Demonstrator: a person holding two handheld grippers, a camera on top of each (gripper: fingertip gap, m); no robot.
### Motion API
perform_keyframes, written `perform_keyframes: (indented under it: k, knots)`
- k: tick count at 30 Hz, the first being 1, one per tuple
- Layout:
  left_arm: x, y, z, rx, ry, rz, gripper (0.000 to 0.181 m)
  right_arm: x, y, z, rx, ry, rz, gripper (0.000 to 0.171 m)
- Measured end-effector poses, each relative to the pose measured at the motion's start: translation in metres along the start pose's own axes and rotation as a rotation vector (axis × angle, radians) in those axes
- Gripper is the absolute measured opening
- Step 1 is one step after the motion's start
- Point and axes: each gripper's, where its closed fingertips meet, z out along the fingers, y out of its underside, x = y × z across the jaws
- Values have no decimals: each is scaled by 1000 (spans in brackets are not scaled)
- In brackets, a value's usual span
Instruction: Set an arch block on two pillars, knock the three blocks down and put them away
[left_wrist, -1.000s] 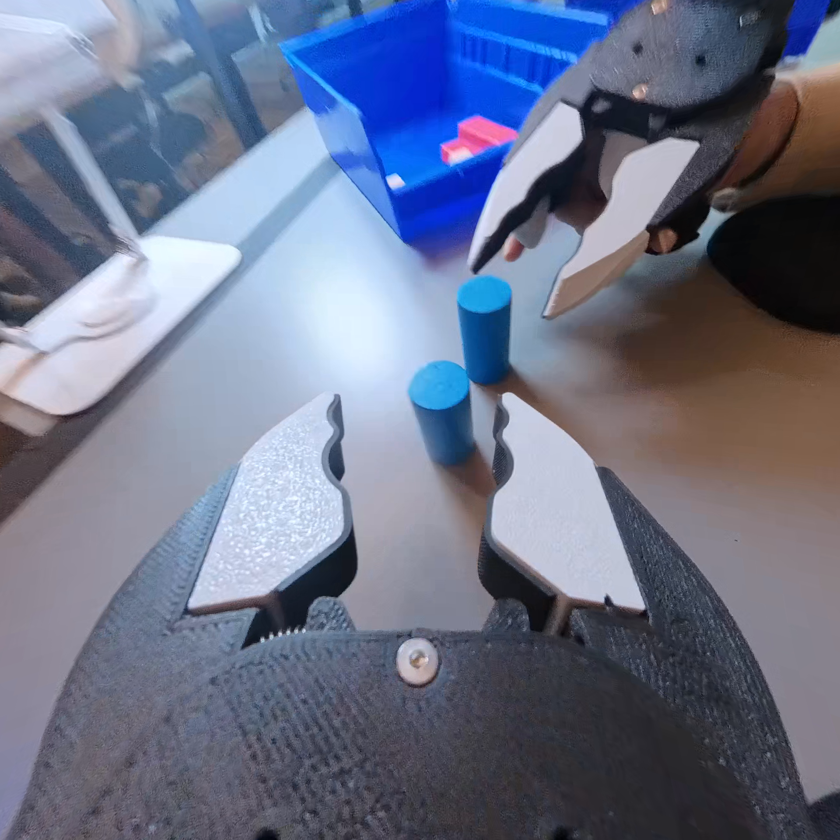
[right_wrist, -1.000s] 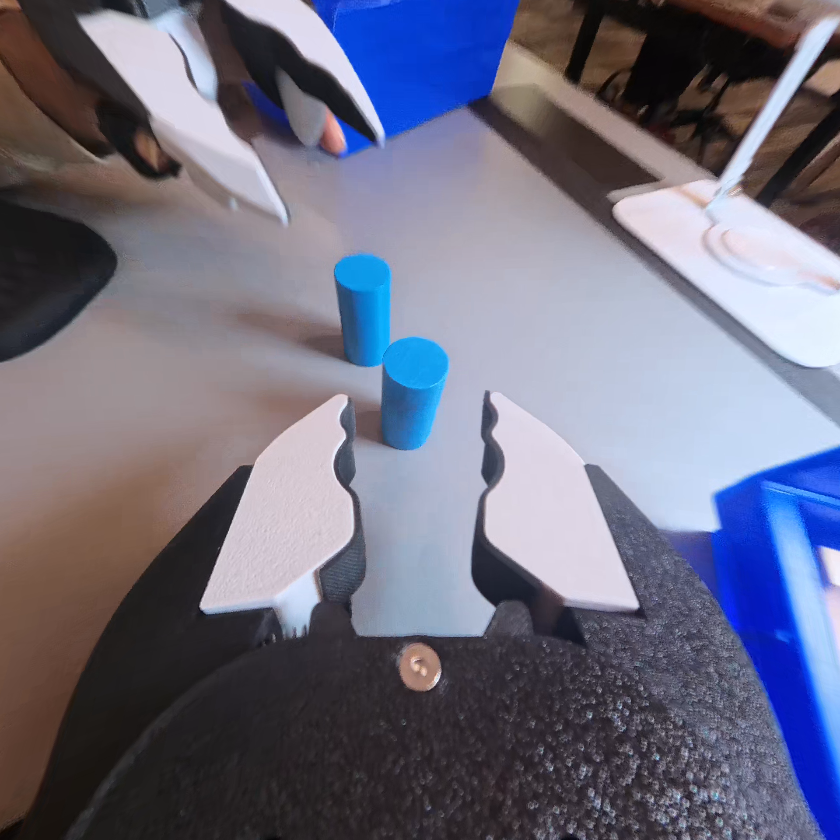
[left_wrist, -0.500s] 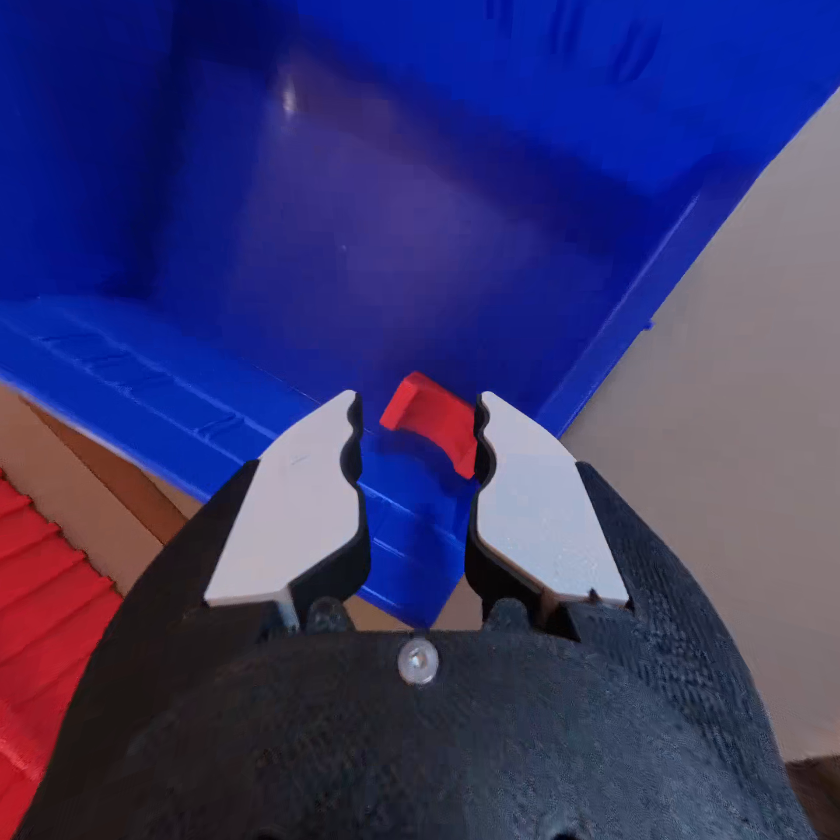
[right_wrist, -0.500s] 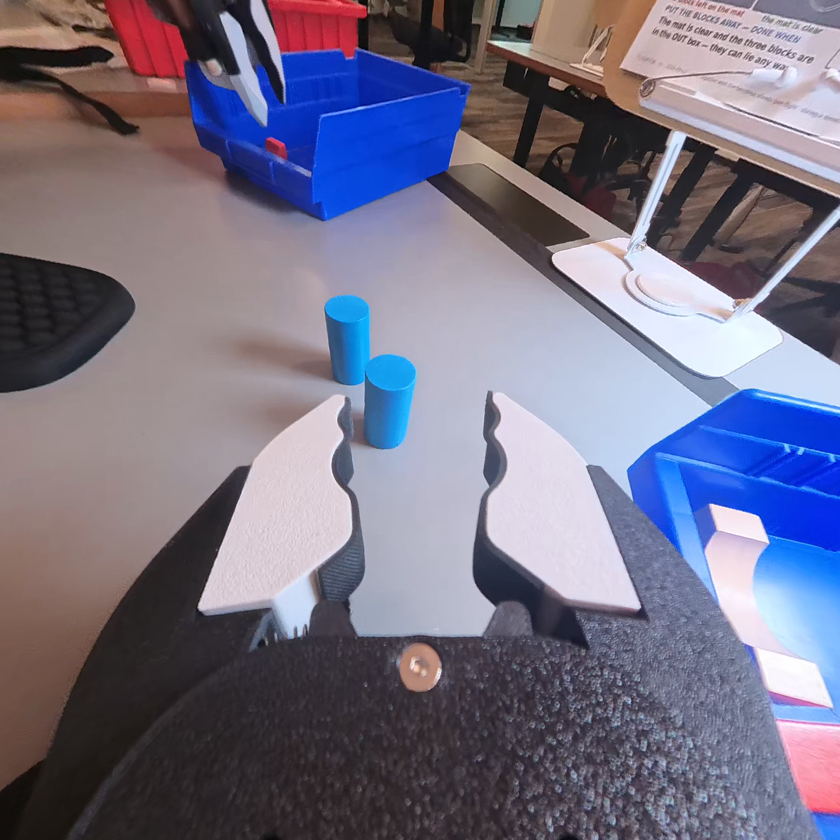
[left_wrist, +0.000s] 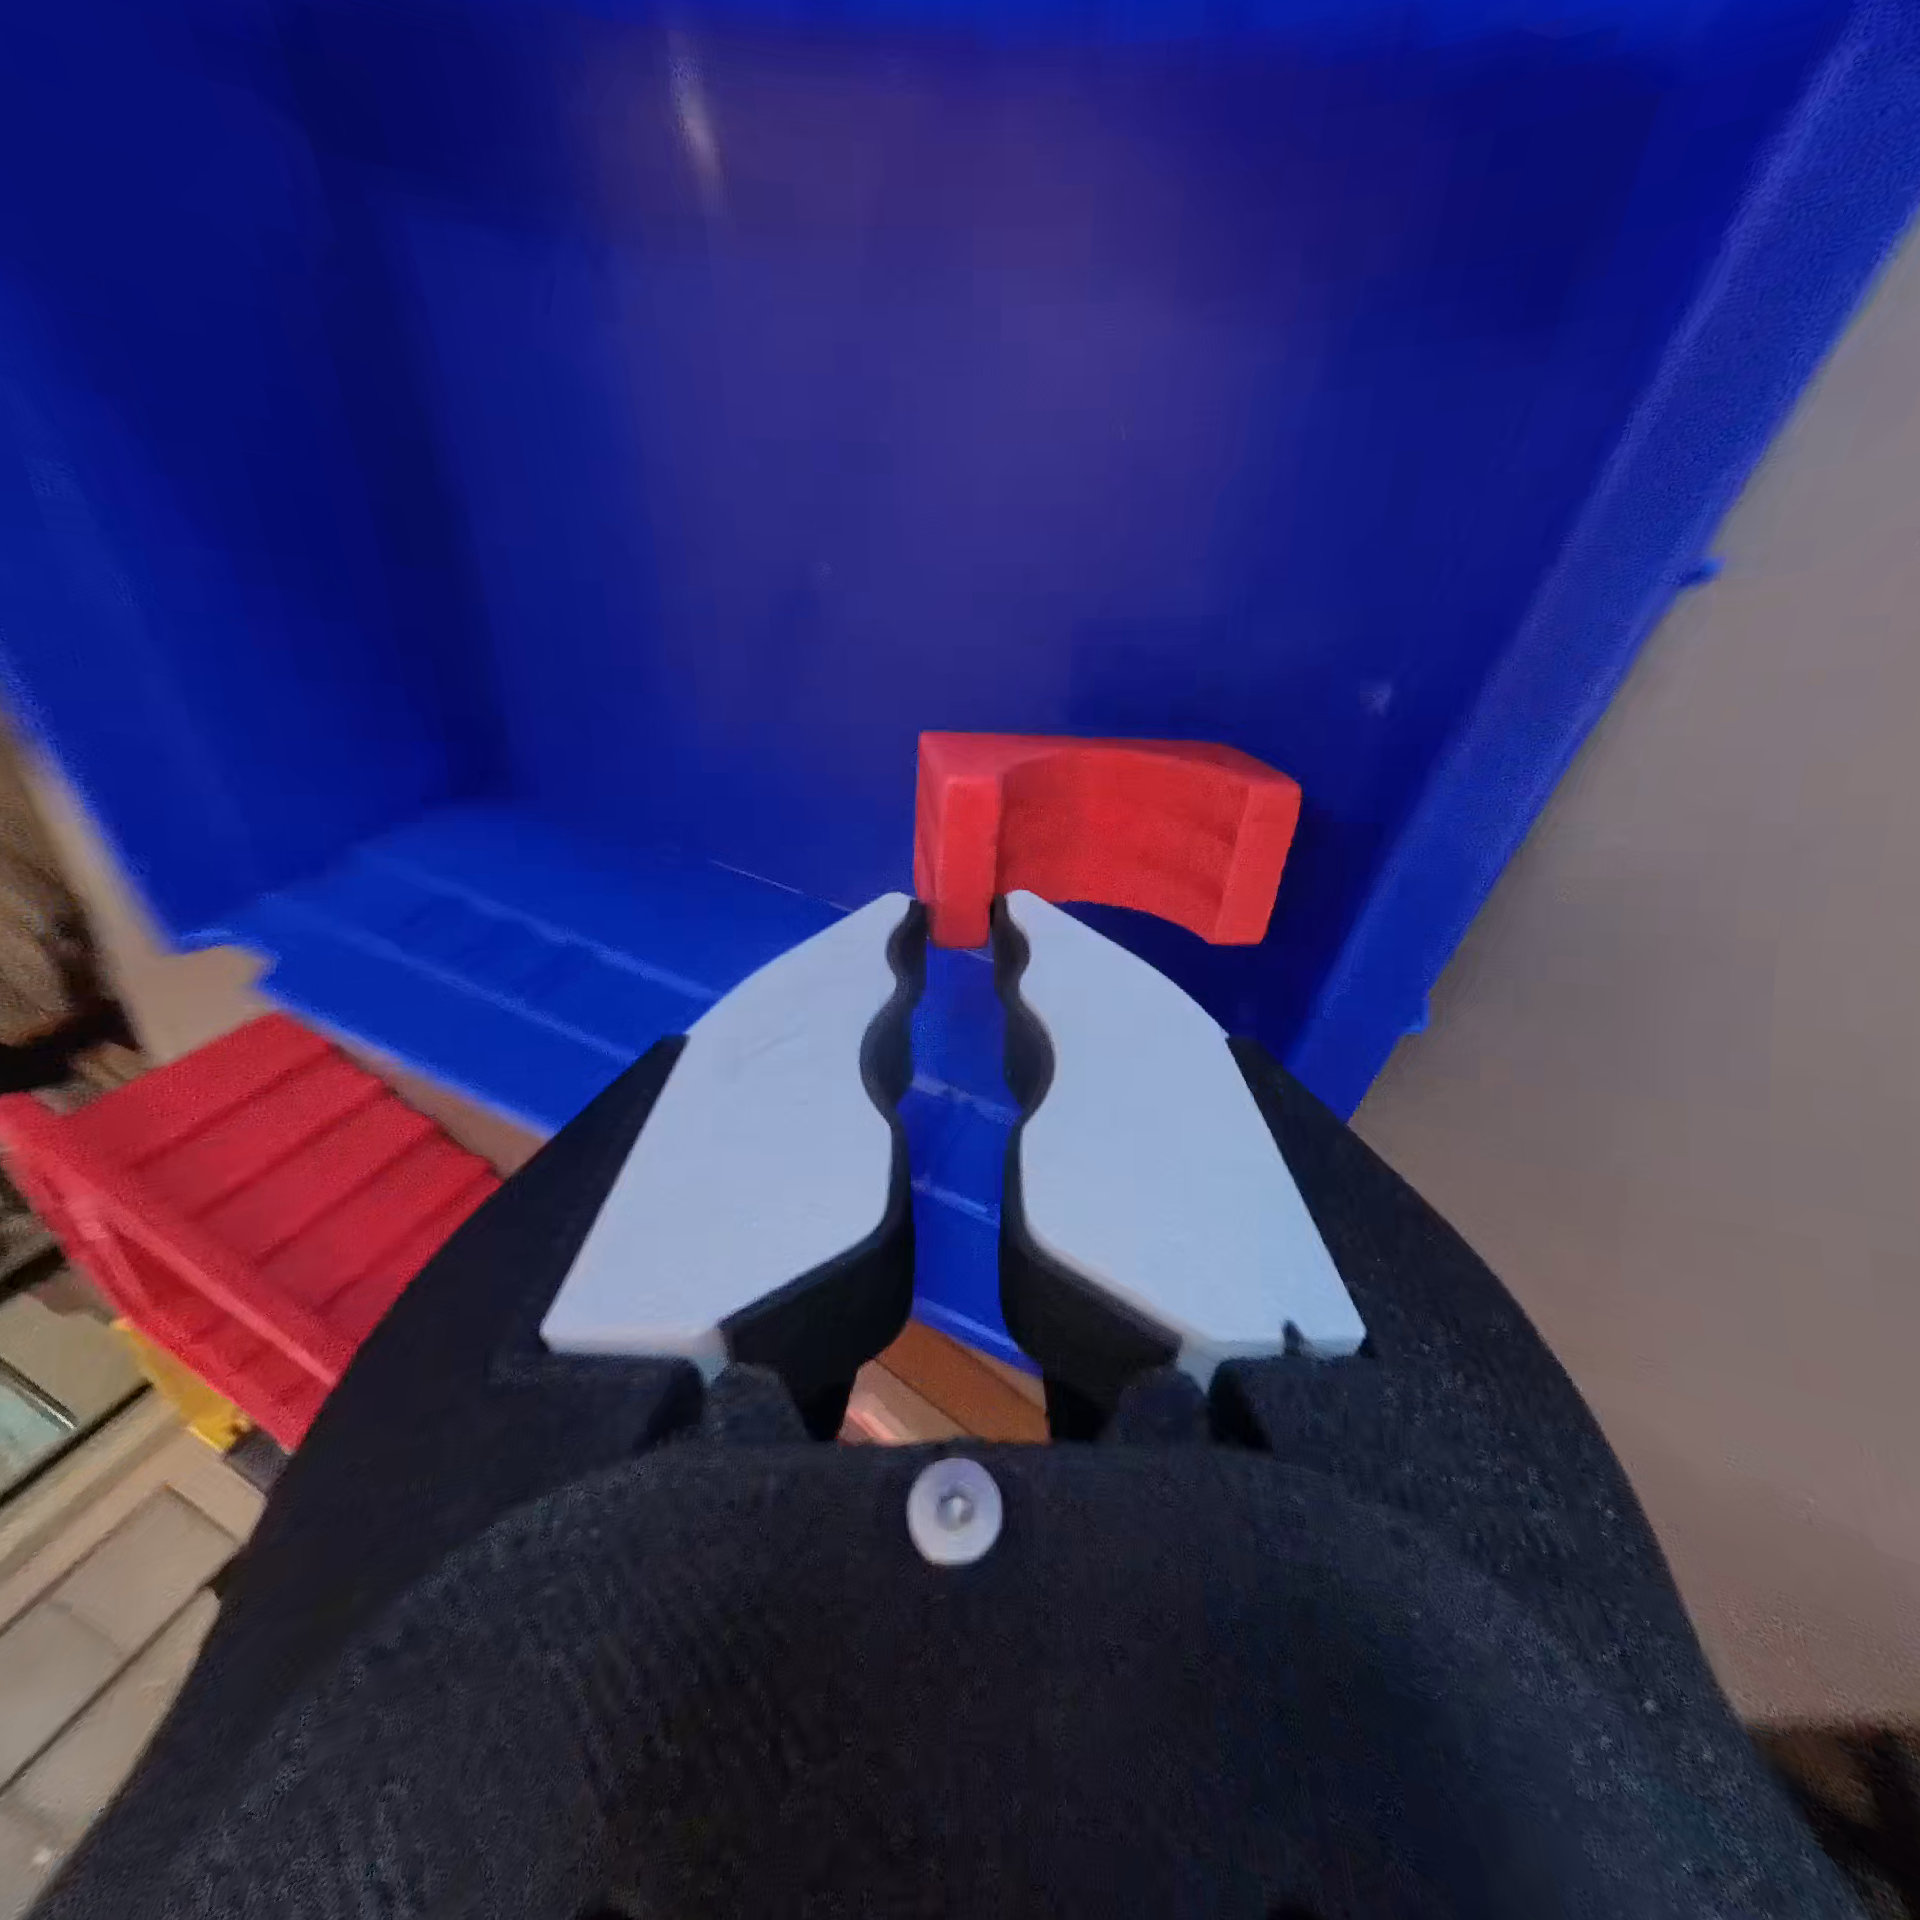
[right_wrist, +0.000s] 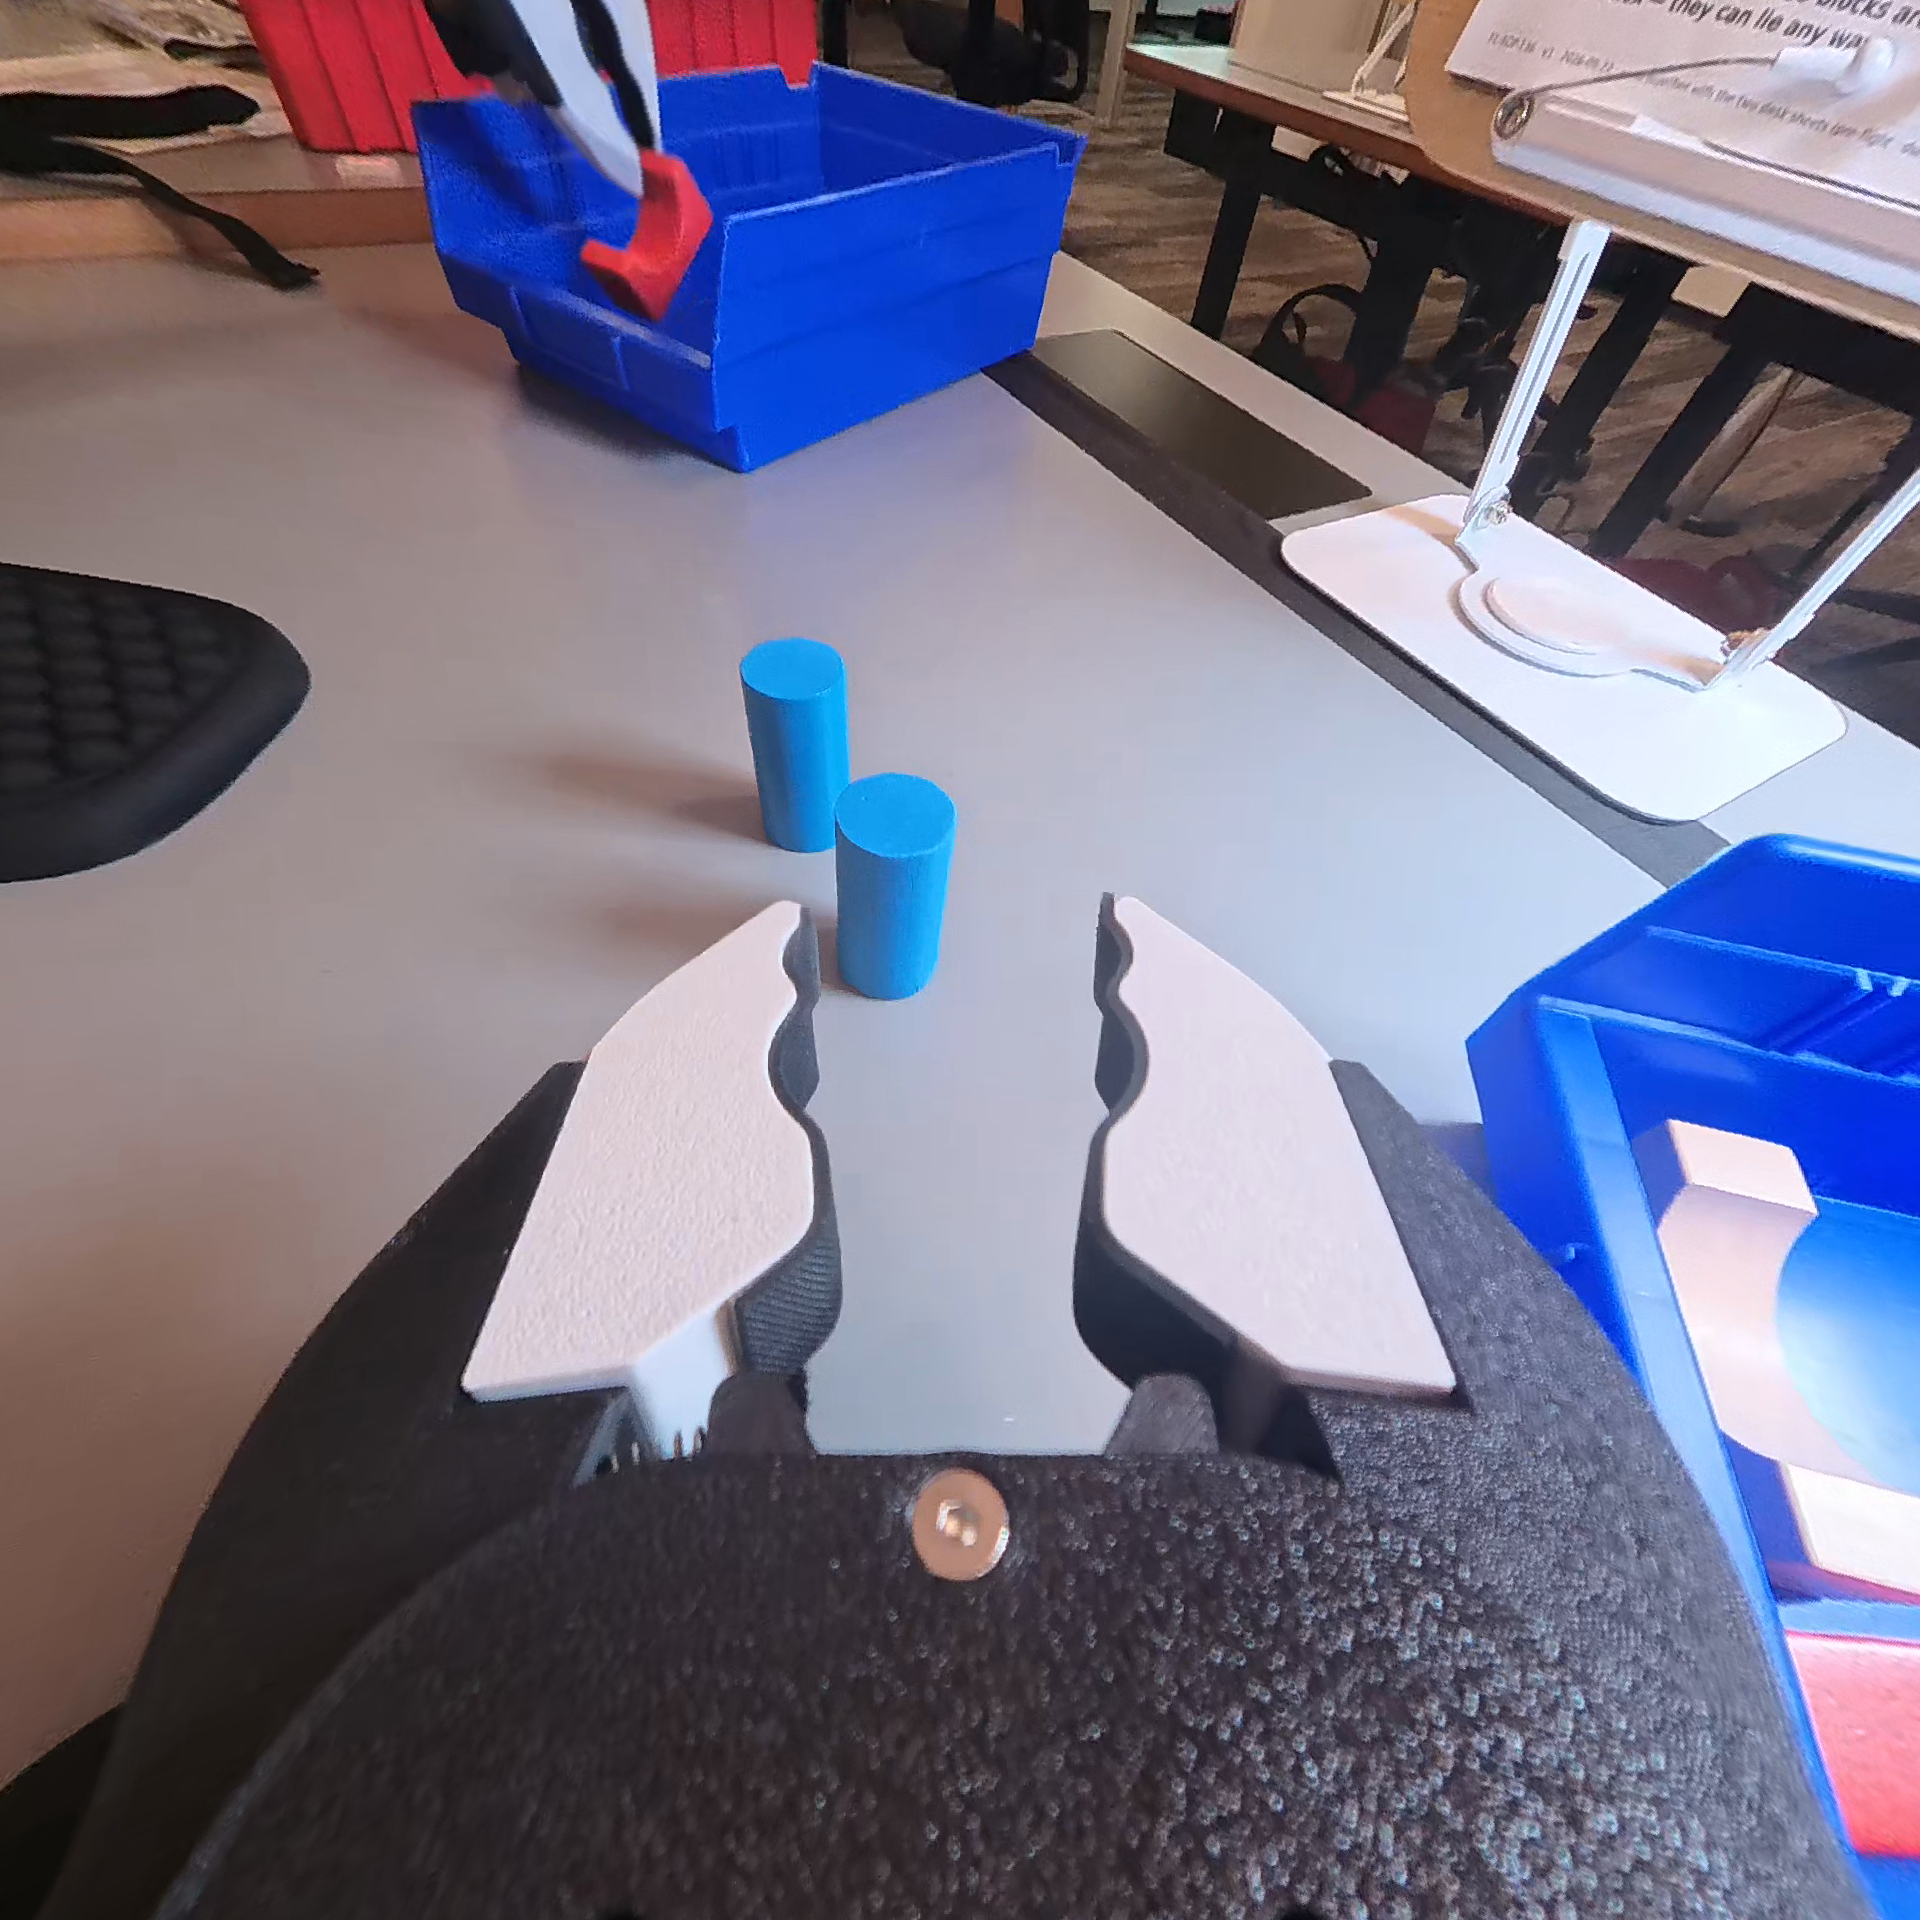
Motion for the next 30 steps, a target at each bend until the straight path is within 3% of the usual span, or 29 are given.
perform_keyframes:
  k: [1,6,10,14,17,20,24,28,30]
  knots:
    - [-2,-11,-19,91,-53,-6,13,-1,-2,0,9,-2,1,51]
    - [18,-79,-124,610,-348,-14,13,-21,-27,2,81,-64,23,52]
    - [94,-139,-202,1109,-437,34,13,-58,-60,5,160,-277,132,52]
    - [176,-182,-242,1450,-444,94,13,-96,-96,3,234,-588,299,55]
    - [216,-203,-251,1575,-420,142,12,-113,-110,5,244,-754,395,57]
    - [237,-216,-241,1596,-414,184,13,-126,-111,7,247,-840,431,53]
    - [249,-219,-226,1582,-389,215,13,-129,-95,20,204,-800,428,43]
    - [264,-219,-226,1611,-378,262,12,-130,-93,24,204,-834,493,48]
    - [272,-221,-226,1606,-391,293,12,-136,-90,22,196,-890,509,42]
